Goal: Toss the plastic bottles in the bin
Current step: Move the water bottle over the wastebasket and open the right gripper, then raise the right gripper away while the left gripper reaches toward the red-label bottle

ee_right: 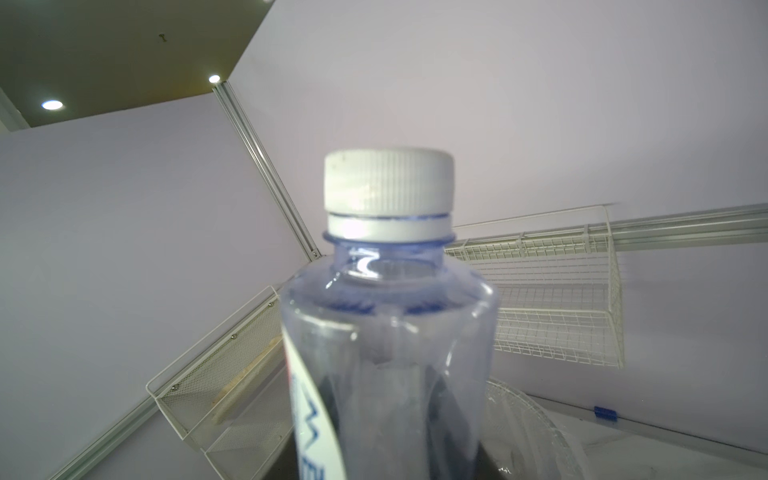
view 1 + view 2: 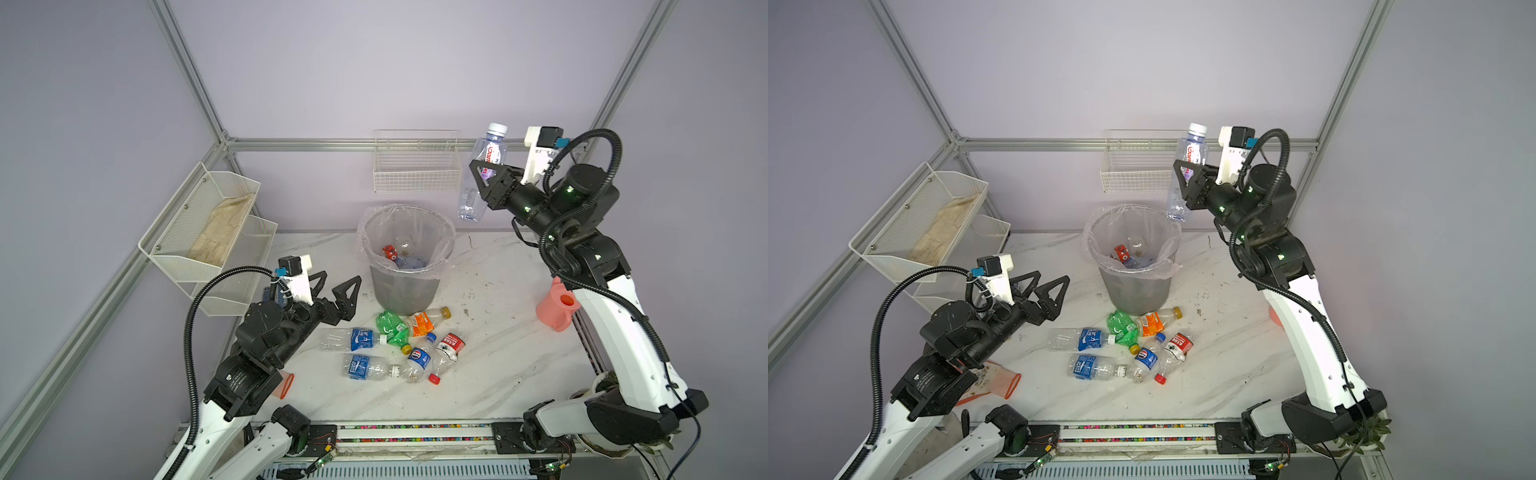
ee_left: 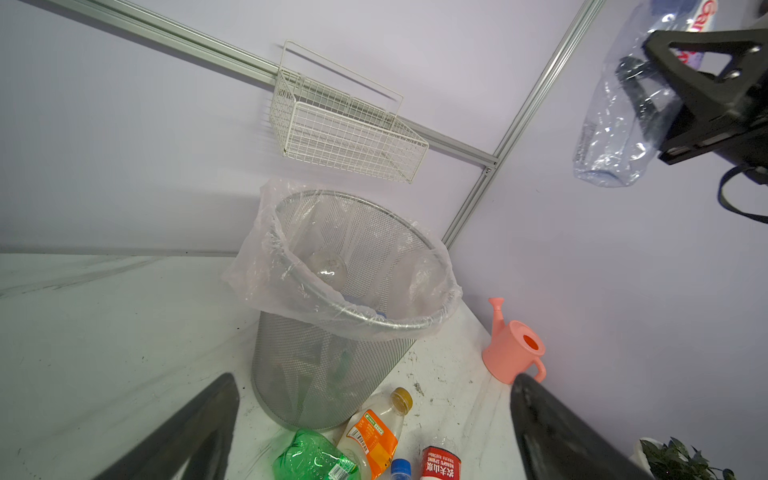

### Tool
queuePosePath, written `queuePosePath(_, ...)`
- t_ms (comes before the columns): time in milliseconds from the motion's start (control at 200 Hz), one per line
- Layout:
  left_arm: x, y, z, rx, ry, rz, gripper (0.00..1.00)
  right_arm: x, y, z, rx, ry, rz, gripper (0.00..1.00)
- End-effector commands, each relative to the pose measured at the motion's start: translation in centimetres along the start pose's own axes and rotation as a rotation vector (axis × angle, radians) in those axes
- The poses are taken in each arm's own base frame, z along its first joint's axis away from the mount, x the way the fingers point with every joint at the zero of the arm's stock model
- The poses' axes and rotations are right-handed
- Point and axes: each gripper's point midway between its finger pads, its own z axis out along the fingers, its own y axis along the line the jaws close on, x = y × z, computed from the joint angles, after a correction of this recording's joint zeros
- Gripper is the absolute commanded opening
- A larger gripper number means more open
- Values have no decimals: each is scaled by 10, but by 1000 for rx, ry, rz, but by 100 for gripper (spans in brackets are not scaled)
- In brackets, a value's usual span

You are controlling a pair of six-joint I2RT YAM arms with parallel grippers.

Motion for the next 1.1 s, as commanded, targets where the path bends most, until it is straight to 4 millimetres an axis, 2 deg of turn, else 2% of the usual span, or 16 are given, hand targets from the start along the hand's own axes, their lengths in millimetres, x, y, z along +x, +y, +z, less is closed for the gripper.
queuePosePath(0,-3,-6,9,22,10,22,100,-5,8,0,-16,-30,-4,0)
queuePosePath(215,-10,-9,8,27,-9,13,100,15,-1,15,9,17,-13,0)
queuePosePath(365,-11,-9,5,27,-17,7,100,40,-9,33,28,68,-21,0)
queuePosePath(420,-11,-8,4,27,-21,7,100,55,-14,44,38,105,-22,0)
queuePosePath(505,-11,-7,3,23,-23,6,100,91,-18,66,77,199,-53,0)
queuePosePath(590,-11,-8,4,25,-21,7,100,135,-32,86,146,342,-86,0)
queuePosePath(650,-13,-10,3,31,-17,8,100,151,-46,92,218,400,-92,0)
queuePosePath(710,-13,-10,2,31,-15,11,100,142,-49,91,257,384,-103,56)
queuePosePath(715,-13,-10,2,32,-15,11,100,140,-49,91,260,379,-104,62)
queuePosePath(730,-14,-10,1,30,-16,11,100,135,-47,89,265,364,-107,88)
queuePosePath(735,-14,-10,0,30,-17,11,100,133,-46,88,265,358,-109,93)
queuePosePath(745,-14,-10,0,30,-17,11,100,129,-44,86,263,346,-111,96)
queuePosePath(820,-15,-8,-4,22,-27,12,100,93,-22,72,247,227,-137,98)
queuePosePath(905,-15,-6,-7,13,-33,17,100,72,-1,61,193,179,-146,98)
queuePosePath(975,-14,-5,-6,9,-31,19,100,71,4,59,180,189,-147,98)
queuePosePath(1095,-10,-6,-3,12,-16,19,100,81,4,60,168,220,-140,98)
